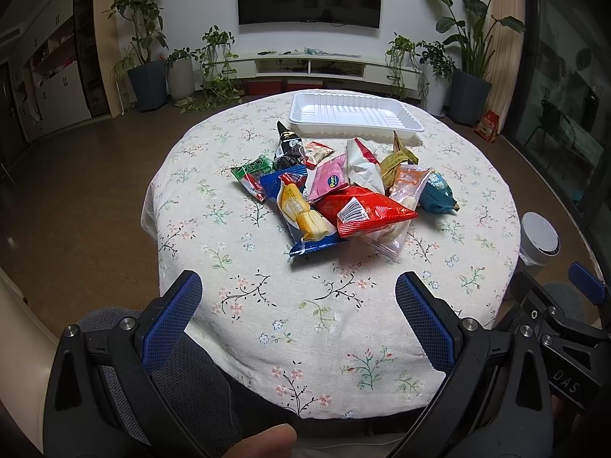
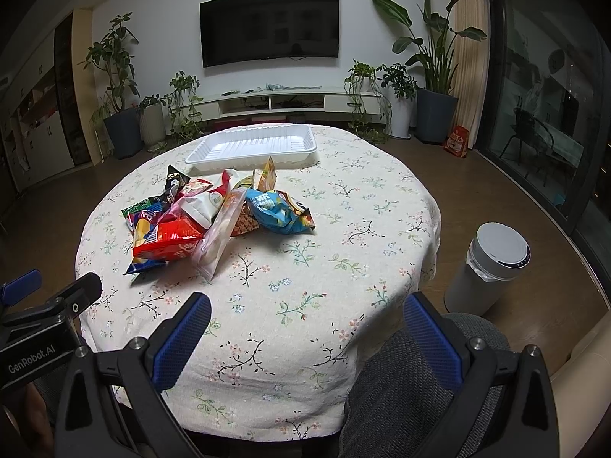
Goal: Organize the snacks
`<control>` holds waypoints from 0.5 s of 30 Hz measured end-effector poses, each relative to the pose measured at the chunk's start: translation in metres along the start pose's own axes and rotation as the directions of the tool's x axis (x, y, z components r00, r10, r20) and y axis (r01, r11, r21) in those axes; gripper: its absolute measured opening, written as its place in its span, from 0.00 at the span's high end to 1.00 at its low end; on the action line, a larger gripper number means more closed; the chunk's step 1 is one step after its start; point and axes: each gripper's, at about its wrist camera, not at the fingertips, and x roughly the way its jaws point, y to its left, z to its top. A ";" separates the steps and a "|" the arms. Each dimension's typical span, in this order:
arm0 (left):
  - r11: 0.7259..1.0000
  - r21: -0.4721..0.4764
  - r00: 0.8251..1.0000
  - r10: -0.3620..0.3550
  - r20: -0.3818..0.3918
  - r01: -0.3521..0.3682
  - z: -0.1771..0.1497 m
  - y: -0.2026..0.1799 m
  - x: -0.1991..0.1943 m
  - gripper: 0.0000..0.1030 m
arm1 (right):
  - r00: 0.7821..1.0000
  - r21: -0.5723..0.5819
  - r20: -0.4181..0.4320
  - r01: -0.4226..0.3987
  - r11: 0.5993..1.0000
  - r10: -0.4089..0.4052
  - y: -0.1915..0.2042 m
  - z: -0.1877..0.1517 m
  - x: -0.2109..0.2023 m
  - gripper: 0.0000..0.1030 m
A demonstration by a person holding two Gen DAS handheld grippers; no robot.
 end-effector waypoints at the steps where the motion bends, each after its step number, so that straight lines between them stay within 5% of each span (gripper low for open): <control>1: 1.000 0.000 1.000 0.000 0.001 0.000 0.000 0.000 0.000 0.00 | 1.000 0.000 -0.001 -0.001 1.000 0.001 0.000 0.000 0.000 0.00; 15: 1.000 0.000 1.000 0.000 0.000 0.000 0.000 0.000 0.001 0.00 | 1.000 -0.001 -0.001 0.000 1.000 0.000 0.001 -0.001 0.000 0.00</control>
